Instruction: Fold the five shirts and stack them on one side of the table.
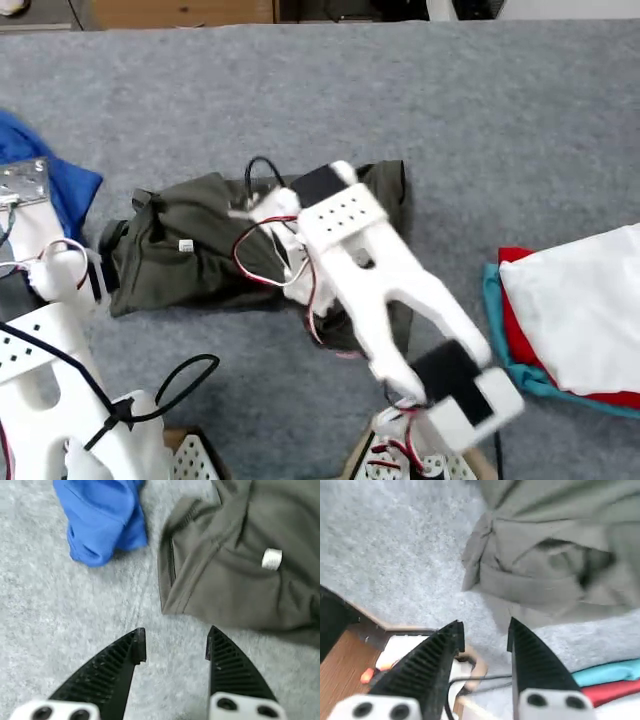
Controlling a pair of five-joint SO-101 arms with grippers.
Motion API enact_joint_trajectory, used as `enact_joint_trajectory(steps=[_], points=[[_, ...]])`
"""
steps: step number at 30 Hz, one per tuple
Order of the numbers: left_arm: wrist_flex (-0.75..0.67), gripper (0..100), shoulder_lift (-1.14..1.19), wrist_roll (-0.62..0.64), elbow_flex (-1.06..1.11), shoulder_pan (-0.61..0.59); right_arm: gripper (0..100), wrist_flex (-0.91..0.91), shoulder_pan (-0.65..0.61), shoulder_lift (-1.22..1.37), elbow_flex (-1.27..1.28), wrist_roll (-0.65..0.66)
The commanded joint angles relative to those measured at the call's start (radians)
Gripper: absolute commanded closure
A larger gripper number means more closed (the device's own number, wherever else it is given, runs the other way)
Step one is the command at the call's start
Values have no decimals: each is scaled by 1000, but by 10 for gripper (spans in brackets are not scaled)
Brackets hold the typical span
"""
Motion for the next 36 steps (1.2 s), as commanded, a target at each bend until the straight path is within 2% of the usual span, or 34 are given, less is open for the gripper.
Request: enact_joint_trajectory(steps=[1, 4, 8, 13, 17, 21, 28, 32, 36], points=[[-61, 775, 24, 98, -20, 0, 832, -3, 71, -131, -133, -63], [-89, 761, 125, 175, -80, 18, 829, -78, 213, -97, -220, -127], [-29, 758, 355, 193, -229, 55, 829, -158, 346, 67, -317, -269], [38, 757, 642, 226, -448, 61, 829, -199, 384, 308, -495, -428], [127, 758, 816, 242, -621, 94, 830, -232, 384, 513, -624, -508], [192, 758, 926, 304, -753, 169, 831, -224, 397, 710, -750, -523], [167, 760, 1007, 439, -916, 316, 832, -222, 463, 943, -960, -522], [49, 761, 1115, 446, -902, 287, 832, -193, 458, 1007, -1038, -516], [37, 761, 1256, 445, -907, 204, 832, -140, 449, 1053, -1115, -522]])
